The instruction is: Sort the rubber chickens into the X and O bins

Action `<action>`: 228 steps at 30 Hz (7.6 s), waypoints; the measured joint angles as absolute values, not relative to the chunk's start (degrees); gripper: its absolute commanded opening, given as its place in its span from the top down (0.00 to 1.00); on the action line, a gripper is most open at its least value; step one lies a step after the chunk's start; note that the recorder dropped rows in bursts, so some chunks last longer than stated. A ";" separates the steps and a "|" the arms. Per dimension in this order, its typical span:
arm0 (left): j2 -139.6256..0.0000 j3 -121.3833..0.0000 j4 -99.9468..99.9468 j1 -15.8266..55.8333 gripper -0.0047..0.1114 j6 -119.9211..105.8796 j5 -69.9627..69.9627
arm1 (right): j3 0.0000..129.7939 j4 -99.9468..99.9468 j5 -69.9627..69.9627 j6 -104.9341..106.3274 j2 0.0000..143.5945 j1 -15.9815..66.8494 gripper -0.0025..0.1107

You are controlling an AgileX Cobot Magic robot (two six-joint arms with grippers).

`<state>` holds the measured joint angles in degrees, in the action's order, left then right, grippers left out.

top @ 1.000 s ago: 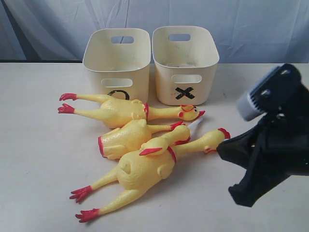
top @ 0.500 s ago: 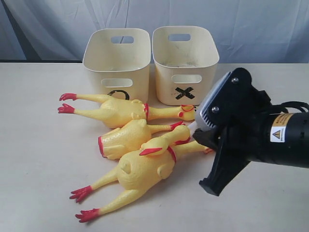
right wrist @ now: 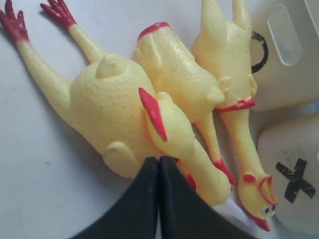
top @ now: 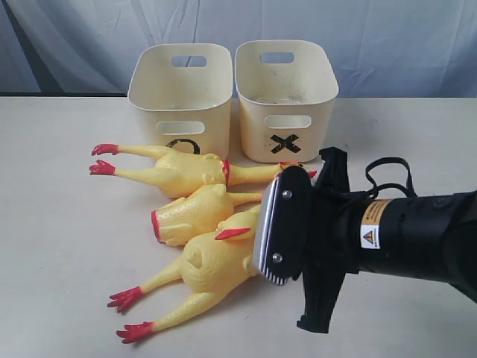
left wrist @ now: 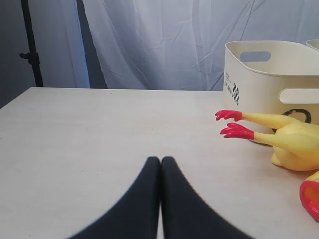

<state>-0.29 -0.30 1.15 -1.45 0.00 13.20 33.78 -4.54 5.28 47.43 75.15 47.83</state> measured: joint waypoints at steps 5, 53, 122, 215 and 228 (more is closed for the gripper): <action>-0.29 -0.30 1.15 -1.45 0.96 0.00 13.20 | 33.78 1.60 4.78 47.79 76.45 47.83 0.70; -0.29 -0.30 1.15 -1.45 0.96 0.00 13.20 | 39.93 1.09 -7.56 50.67 94.38 47.83 0.54; -0.29 -0.30 1.15 -1.45 0.96 0.00 13.20 | 41.43 -2.01 -8.97 48.03 97.43 43.65 0.54; -0.29 -0.30 0.00 -1.45 0.96 0.00 13.20 | 78.36 -39.30 -38.78 32.04 112.00 36.13 0.99; -0.29 -0.30 0.00 -1.45 0.96 0.00 13.20 | 79.38 -45.71 -36.42 32.59 117.26 33.60 0.99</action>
<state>-0.29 -0.30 0.00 -1.45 0.00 13.20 79.38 -45.71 -36.42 32.59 117.26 33.60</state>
